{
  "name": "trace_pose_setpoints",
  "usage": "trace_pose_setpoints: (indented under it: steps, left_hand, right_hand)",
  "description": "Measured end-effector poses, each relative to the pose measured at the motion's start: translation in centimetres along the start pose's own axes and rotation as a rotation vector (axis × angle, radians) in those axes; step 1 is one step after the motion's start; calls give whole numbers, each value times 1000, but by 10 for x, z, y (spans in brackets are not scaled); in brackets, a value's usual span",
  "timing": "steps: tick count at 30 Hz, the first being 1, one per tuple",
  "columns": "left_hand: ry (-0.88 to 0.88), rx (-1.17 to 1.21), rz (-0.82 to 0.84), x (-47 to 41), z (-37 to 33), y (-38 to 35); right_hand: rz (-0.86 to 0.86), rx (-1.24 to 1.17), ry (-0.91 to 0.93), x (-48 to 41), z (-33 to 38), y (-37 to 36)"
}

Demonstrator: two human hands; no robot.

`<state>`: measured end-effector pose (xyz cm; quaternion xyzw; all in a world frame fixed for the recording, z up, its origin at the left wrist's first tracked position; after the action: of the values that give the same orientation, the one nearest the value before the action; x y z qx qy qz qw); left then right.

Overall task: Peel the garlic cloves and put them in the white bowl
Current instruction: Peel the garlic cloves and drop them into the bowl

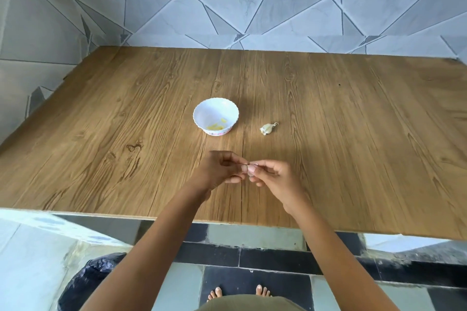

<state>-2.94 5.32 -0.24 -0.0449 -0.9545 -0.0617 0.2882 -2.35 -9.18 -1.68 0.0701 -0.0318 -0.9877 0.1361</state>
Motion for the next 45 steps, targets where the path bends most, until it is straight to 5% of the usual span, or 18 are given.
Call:
trace_pose_setpoints:
  steps: [4,10,14,20,30,35,45]
  left_hand:
    - [-53,-127,-162,-3,2,13]
    - [-252,-696,-238,4,-13,4]
    - [-311,-658,-393,6,-18,8]
    - [-258,-416,-339,2,-13,9]
    - [-297,-754,-309,1,-14,-2]
    - [-336,-658,-433,9,-21,4]
    - [-305,-772,-261,3,-15,1]
  right_hand:
    - [-27,-17,-41,-1,-5,4]
    - [-58,-6,-78,0,-9,8]
    - [-62,-16,-84,1,-8,9]
    - [-57,-19,-85,2,-4,8]
    - [-104,-11,-89,5,0,12]
    - [-105,-31,-84,6,2,10]
    - [-104,-30,-91,7,3,10]
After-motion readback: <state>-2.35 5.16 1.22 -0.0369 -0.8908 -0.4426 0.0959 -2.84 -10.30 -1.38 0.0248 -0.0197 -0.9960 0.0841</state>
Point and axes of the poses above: each hand's wrist, its own x-axis away from the middle knuckle, its own y-axis out of the back of the hand, z = x × y, the point moved 6 cm from there along -x, towards the middle knuckle, and after that the axes turned 14 degrees about y, right-handed, at the moved point
